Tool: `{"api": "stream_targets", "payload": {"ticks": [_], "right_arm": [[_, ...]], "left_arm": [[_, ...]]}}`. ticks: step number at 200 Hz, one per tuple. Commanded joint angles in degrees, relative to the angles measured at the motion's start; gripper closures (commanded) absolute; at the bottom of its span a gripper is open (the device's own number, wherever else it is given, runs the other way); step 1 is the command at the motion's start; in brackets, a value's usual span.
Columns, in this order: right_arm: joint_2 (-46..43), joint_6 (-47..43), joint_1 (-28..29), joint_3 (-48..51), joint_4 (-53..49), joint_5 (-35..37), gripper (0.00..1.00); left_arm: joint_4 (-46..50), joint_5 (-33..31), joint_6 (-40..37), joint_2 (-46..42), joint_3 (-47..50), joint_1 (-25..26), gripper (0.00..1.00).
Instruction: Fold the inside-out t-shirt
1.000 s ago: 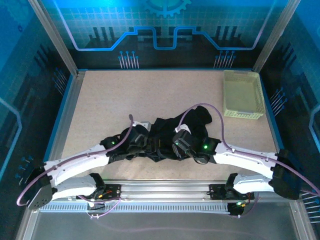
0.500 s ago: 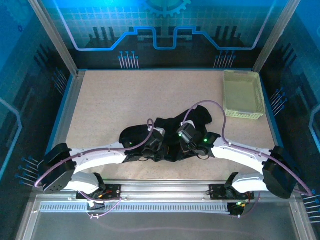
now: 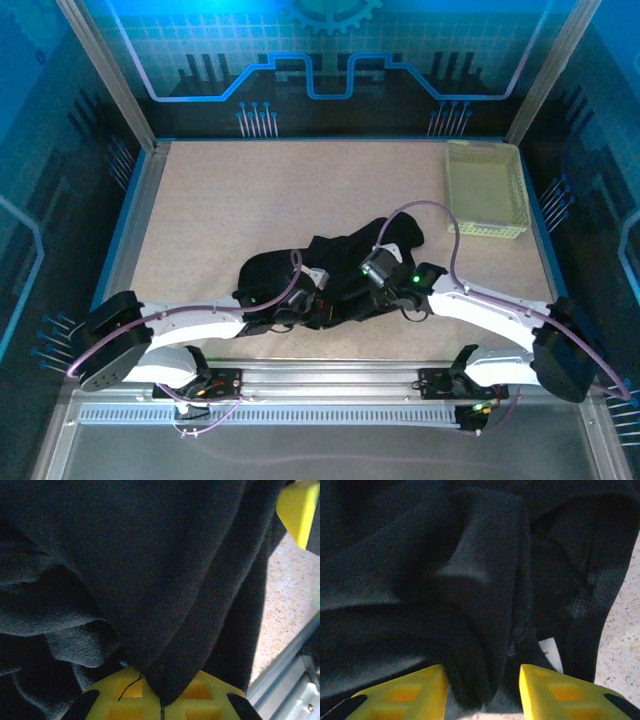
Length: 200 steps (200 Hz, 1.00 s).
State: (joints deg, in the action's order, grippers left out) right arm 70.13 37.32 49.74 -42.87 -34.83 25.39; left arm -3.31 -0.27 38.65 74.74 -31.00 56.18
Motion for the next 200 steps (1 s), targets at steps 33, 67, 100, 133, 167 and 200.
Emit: {"api": "stream_targets", "payload": {"ticks": [33,67,100,133,167,200], "right_arm": [[-3.74,2.61,12.19,-1.26,5.4,-10.84,0.6],[4.53,4.19,12.88,-2.29,8.25,-8.98,0.61],[9.53,4.5,7.98,-2.21,12.89,-11.02,0.71],[12.38,3.14,4.32,-3.6,12.85,-6.32,0.67],[15.68,0.97,3.04,-5.01,12.85,-3.38,0.62],[16.79,0.97,4.51,-4.68,12.9,-4.14,0.49]], "left_arm": [[-6.15,2.55,0.06,-2.19,3.17,0.84,1.0],[-7.94,2.66,0.74,-2.27,4.23,1.86,0.98],[-7.77,1.89,1.05,-2.58,5.2,2.98,0.96],[-7.96,1.16,1.25,-2.41,6.61,3.58,0.95],[-8.75,1.25,0.93,-2.28,7.23,3.67,0.91],[-8.9,0.57,0.69,-1.4,7.26,3.76,0.9]]}}
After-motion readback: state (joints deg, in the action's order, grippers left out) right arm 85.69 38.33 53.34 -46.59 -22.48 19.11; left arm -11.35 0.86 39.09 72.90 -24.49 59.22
